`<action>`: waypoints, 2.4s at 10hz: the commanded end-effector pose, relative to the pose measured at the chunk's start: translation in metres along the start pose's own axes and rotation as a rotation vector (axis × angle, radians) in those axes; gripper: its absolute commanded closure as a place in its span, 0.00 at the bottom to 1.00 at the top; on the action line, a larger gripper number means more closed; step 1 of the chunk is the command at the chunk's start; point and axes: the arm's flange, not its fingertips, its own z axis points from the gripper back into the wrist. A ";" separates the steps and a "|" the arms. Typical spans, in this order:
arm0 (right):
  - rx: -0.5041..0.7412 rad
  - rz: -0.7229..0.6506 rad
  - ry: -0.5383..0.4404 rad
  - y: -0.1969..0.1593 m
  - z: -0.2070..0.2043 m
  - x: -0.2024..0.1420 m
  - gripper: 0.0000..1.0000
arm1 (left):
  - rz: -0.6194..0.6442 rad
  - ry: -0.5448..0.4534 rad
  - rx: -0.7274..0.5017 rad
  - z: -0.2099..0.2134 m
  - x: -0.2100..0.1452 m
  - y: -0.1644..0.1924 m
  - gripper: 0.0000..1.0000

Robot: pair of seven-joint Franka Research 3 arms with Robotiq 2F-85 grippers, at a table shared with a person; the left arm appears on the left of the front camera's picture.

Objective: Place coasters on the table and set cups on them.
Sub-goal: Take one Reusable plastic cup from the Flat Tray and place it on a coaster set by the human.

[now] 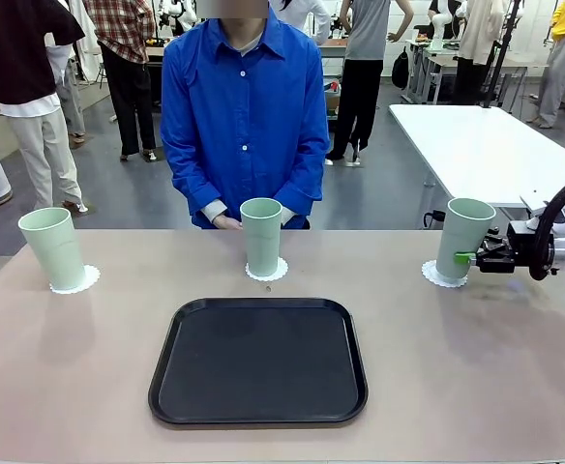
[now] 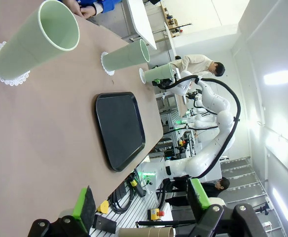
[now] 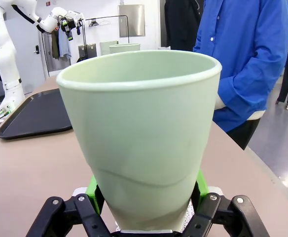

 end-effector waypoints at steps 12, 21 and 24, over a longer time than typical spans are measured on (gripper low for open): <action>-0.005 -0.033 0.041 -0.012 -0.015 -0.013 0.18 | -0.007 -0.001 -0.009 0.002 -0.001 -0.001 0.00; 0.010 -0.039 0.017 -0.015 -0.013 -0.017 0.00 | -0.007 -0.001 -0.009 0.002 -0.001 -0.001 0.00; 0.014 -0.042 0.008 -0.016 -0.011 -0.017 0.00 | -0.007 -0.001 -0.009 0.002 -0.001 -0.001 0.00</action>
